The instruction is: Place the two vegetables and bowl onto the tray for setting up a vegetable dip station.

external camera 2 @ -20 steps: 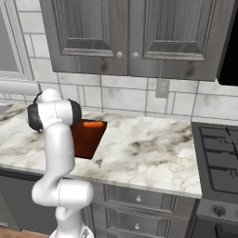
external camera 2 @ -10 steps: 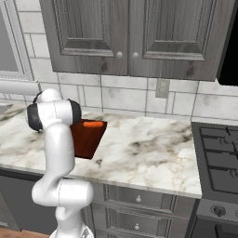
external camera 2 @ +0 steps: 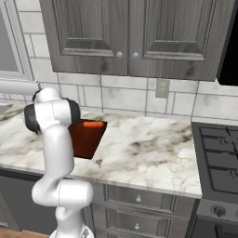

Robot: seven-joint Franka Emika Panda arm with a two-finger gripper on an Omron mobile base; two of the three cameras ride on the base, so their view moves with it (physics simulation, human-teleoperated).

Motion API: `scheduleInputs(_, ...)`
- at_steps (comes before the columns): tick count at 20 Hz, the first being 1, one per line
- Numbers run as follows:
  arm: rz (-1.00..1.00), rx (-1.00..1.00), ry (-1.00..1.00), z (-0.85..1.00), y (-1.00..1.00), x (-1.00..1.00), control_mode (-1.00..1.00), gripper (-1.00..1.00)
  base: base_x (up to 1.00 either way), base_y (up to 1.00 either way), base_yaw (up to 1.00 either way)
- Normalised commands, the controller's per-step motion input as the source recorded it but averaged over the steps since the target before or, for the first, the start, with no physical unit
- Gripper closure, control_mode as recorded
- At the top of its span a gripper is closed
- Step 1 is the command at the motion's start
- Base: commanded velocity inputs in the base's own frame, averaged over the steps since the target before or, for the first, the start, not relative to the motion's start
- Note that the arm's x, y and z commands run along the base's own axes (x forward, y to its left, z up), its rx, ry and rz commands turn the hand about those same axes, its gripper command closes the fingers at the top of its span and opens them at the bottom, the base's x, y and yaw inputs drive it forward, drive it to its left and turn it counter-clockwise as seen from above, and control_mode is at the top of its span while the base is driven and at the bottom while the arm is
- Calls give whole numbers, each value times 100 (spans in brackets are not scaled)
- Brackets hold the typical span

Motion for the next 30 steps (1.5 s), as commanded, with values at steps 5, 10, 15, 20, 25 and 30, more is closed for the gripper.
scheduleInputs(5,0,0,-1,37,-9,-5,-100,100,0,0,0)
scheduleInputs(10,0,0,0,36,-25,-19,-100,100,0,0,0)
scheduleInputs(15,0,0,0,27,-36,-40,-100,100,0,0,0)
scheduleInputs(20,0,3,0,7,-47,-53,-100,100,0,0,0)
scheduleInputs(25,0,6,0,4,-47,-50,-100,100,0,0,0)
scheduleInputs(30,0,4,0,1,-44,-39,-100,100,0,0,0)
